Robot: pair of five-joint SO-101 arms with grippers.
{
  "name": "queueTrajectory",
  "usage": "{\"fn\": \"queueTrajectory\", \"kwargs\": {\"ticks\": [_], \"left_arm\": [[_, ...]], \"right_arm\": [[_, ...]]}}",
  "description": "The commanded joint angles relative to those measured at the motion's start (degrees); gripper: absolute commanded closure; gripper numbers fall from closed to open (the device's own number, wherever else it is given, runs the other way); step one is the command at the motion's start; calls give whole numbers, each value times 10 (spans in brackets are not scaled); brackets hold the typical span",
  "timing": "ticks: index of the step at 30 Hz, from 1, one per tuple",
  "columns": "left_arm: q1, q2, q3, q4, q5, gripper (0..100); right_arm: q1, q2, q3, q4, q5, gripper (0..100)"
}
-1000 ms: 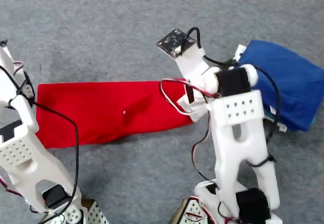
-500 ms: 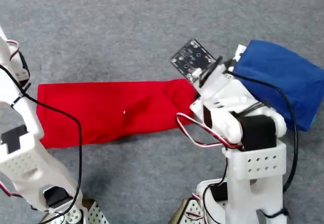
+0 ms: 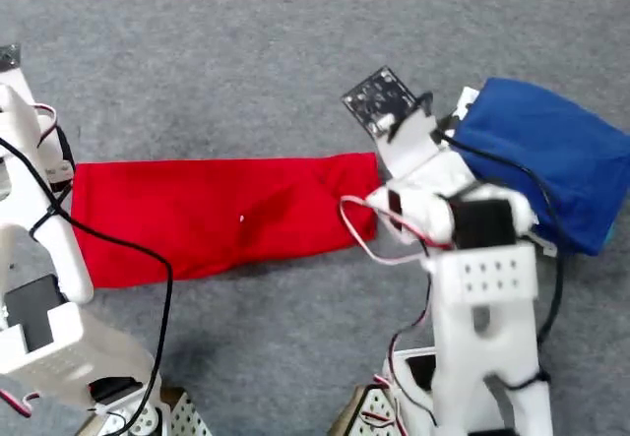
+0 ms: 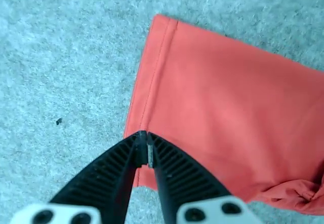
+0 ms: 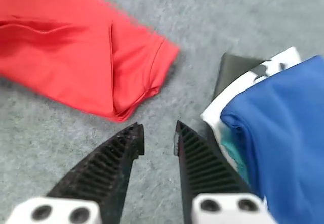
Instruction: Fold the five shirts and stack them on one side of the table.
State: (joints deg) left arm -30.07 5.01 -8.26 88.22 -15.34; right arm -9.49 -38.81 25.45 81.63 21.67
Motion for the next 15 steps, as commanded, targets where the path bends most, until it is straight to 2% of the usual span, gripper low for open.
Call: {"fn": "queueTrajectory", "kwargs": {"ticks": [1,7,11,15], "left_arm": [[-1,-29,-2,-5,-4,982],[21,-29,-65,84,-4,982],[18,-29,-70,79,-2,982],[5,-14,-50,59,49,982]], "right_arm": [[12,42,0,-28,-6,878],[9,120,83,-182,-29,878],[13,117,127,-252,-82,878],[14,80,146,-258,-82,878]]}}
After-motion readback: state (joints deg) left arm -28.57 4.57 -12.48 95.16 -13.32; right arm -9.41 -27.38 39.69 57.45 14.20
